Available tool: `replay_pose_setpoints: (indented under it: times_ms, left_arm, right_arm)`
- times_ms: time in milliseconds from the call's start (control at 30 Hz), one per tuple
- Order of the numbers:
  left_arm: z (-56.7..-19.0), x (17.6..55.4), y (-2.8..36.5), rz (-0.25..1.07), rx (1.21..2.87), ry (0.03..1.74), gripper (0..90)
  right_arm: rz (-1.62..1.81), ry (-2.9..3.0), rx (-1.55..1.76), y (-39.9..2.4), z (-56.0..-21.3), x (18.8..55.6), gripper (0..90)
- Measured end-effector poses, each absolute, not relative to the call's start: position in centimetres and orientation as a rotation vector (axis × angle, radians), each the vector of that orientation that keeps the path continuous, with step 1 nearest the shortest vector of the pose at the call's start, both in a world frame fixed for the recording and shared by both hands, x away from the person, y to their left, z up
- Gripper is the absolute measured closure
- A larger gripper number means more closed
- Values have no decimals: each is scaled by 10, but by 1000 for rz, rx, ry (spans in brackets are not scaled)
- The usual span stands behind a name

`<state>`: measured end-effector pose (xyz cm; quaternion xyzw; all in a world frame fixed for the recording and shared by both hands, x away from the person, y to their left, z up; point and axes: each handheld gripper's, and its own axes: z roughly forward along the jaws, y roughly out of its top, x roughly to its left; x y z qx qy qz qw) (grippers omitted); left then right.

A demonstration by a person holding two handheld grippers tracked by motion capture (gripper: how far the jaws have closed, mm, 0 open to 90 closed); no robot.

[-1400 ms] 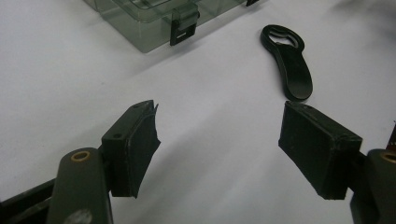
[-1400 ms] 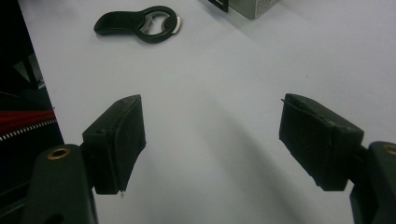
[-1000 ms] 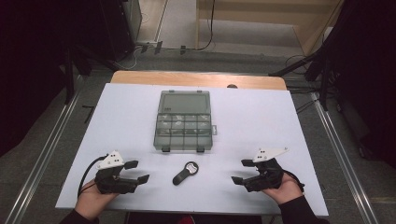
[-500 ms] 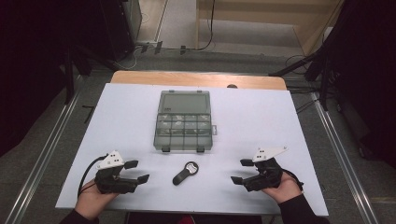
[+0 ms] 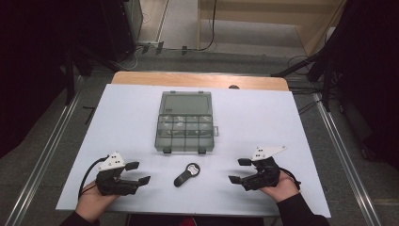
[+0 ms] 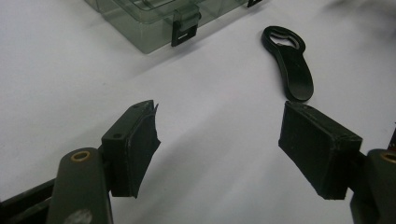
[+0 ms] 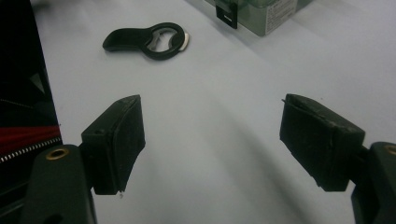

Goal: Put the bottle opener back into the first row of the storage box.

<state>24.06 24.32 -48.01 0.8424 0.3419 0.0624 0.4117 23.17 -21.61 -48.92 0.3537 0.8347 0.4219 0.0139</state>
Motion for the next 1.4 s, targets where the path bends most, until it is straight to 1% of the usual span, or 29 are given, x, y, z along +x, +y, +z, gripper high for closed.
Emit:
replay_pose_setpoints:
  times_ms: [133, 367, 567, 1400]
  left_arm:
    - [-480, 241, 243, 158, 2121, 859, 273]
    - [-480, 241, 243, 157, 2124, 857, 273]
    - [-480, 240, 243, 158, 2127, 856, 273]
    - [-480, 240, 242, 156, 2120, 856, 273]
  right_arm:
    - [1303, 2596, 1052, -209, -491, 232, 227]
    - [1306, 2603, 1046, -201, -491, 237, 204]
    - [1277, 2623, 1038, -197, -493, 242, 204]
    - [1270, 2680, 955, -176, -491, 266, 243]
